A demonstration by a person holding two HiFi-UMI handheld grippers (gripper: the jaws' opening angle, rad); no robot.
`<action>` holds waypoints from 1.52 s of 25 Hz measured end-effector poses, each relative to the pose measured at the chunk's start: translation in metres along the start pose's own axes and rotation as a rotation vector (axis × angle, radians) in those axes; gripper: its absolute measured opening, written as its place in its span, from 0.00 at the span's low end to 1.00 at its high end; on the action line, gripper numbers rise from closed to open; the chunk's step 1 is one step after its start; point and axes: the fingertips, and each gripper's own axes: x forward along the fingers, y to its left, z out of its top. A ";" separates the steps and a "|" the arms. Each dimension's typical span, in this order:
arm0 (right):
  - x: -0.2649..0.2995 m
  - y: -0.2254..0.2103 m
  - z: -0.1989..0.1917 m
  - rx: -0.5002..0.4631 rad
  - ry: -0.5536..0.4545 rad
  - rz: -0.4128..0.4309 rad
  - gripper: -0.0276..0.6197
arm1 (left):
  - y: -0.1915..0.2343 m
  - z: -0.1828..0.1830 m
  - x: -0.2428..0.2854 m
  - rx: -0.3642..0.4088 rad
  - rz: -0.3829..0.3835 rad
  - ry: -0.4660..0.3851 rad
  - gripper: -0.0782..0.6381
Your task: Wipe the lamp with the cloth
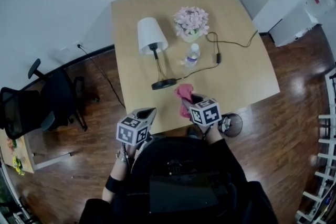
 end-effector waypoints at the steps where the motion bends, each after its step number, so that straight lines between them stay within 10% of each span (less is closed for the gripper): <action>1: 0.006 0.013 0.003 -0.002 0.001 0.007 0.24 | 0.009 -0.001 -0.006 0.003 -0.001 -0.001 0.11; 22: 0.012 0.034 0.035 -0.054 0.001 0.064 0.24 | 0.104 0.060 0.043 -0.033 0.062 -0.005 0.12; 30: 0.009 0.011 0.049 -0.056 -0.004 0.078 0.24 | 0.164 0.123 0.115 -0.110 0.200 0.008 0.55; 38: 0.013 -0.009 0.062 -0.083 0.022 0.103 0.24 | 0.195 0.146 0.182 -0.197 0.283 0.034 0.55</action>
